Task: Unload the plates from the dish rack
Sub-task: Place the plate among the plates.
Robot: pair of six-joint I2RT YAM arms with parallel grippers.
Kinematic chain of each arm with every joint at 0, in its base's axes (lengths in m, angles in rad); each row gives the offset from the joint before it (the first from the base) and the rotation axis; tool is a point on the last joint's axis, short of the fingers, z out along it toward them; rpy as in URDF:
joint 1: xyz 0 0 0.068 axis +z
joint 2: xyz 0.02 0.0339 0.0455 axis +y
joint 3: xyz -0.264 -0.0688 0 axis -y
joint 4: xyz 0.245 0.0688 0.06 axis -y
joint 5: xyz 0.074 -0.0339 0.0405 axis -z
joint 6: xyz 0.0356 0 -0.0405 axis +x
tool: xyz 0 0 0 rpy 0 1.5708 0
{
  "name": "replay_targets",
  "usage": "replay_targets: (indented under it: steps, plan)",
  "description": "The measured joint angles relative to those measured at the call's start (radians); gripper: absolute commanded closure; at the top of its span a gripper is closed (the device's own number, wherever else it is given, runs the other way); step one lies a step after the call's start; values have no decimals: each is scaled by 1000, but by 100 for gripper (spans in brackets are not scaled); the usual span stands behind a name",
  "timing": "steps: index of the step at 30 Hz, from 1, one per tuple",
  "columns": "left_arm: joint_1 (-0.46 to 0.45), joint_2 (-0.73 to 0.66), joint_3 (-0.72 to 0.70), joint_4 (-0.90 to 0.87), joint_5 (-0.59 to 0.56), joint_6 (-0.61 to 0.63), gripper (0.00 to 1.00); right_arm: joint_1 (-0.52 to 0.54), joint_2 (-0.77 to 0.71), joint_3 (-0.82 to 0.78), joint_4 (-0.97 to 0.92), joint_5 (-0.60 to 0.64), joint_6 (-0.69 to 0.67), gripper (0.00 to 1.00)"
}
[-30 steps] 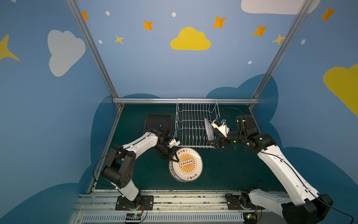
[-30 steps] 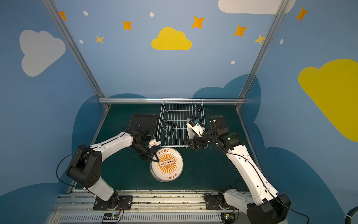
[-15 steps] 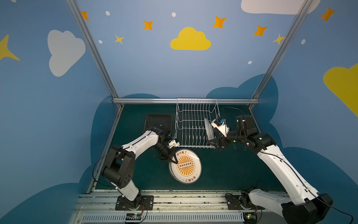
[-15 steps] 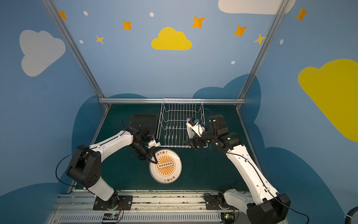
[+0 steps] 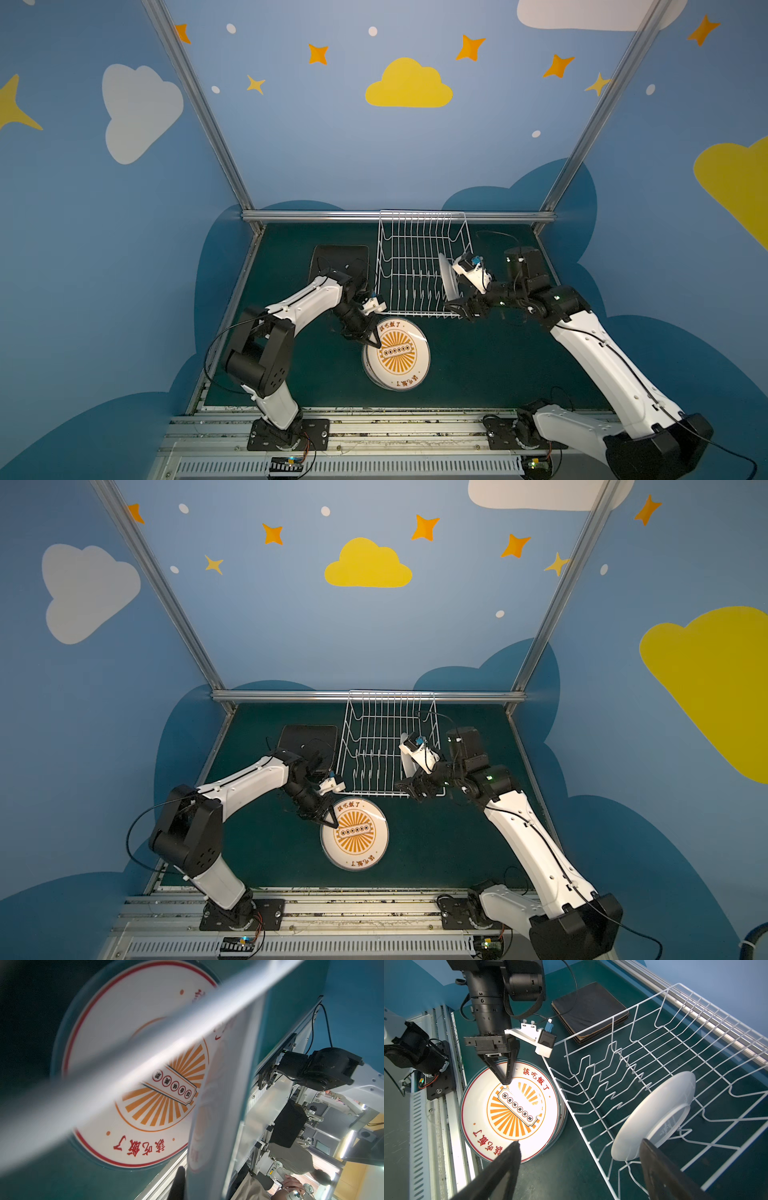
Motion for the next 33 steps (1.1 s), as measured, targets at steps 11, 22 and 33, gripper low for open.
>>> replay_targets:
  steps: [11, 22, 33]
  plan:
    - [40, -147, -69, -33, -22, -84, 93, 0, -13, -13, 23, 0, 1, 11]
    - [45, -270, -256, 98, -21, -280, 91, 0, -25, -34, 42, 2, 0, 11]
    - [72, -260, -347, 291, 8, -381, 78, 0, -59, -61, 84, 13, 0, 11]
